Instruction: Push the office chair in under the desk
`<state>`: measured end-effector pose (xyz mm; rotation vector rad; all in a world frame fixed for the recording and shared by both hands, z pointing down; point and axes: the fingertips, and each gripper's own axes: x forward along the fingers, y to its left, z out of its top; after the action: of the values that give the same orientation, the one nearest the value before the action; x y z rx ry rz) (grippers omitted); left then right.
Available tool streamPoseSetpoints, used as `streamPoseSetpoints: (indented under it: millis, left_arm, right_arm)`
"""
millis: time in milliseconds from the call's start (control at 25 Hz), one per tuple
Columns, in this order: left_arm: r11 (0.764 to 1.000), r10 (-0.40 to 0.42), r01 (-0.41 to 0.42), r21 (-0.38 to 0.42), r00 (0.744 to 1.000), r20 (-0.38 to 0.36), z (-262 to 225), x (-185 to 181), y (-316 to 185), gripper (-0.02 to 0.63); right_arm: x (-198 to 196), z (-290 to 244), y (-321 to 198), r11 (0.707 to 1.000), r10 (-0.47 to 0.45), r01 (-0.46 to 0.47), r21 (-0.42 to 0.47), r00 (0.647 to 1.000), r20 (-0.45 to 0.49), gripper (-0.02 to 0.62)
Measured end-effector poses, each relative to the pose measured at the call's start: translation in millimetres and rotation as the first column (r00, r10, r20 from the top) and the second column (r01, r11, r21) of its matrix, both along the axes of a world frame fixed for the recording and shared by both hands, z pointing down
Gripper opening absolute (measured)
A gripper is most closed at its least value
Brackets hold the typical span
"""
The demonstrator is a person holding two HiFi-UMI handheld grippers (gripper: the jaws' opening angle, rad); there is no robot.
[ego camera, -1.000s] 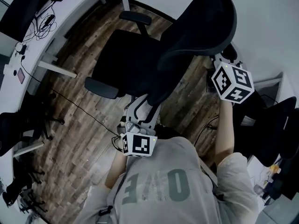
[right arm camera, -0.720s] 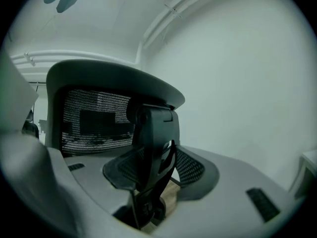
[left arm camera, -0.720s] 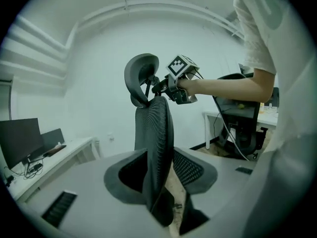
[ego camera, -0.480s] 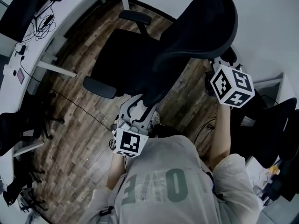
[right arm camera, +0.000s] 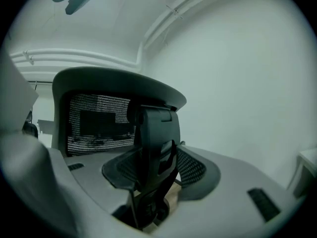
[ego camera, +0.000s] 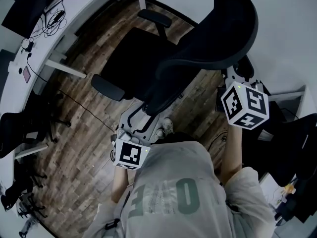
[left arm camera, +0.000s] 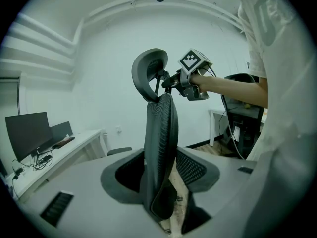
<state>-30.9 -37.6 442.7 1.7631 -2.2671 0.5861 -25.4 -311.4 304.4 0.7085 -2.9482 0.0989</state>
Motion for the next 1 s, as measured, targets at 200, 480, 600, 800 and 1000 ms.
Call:
streamPoseSetpoints:
  millis: [200, 480, 600, 800, 1000]
  left_arm:
    - [0.996, -0.088, 0.088, 0.005, 0.996, -0.009, -1, -26, 18, 0.215]
    - [0.974, -0.227, 0.228, -0.007, 0.973, 0.048, -3, -89, 42, 0.187]
    - [0.953, -0.302, 0.302, 0.002, 0.952, 0.052, 0, -121, 48, 0.167]
    - [0.931, -0.366, 0.366, 0.004, 0.928, 0.065, 1, -187, 52, 0.164]
    - [0.93, -0.367, 0.367, 0.014, 0.927, 0.075, 1, -251, 48, 0.164]
  right_arm:
    - [-12, 1, 16, 1.0, -0.015, 0.015, 0.002, 1.0, 0.0, 0.212]
    - [-63, 0, 39, 0.999, -0.045, 0.045, -0.016, 0.999, 0.021, 0.224]
    - [-91, 3, 45, 0.997, -0.066, 0.067, -0.025, 0.997, 0.039, 0.224]
    - [-150, 4, 50, 0.995, -0.095, 0.096, -0.025, 0.995, 0.043, 0.23]
    - [-214, 6, 46, 0.994, -0.107, 0.107, -0.028, 0.994, 0.022, 0.23]
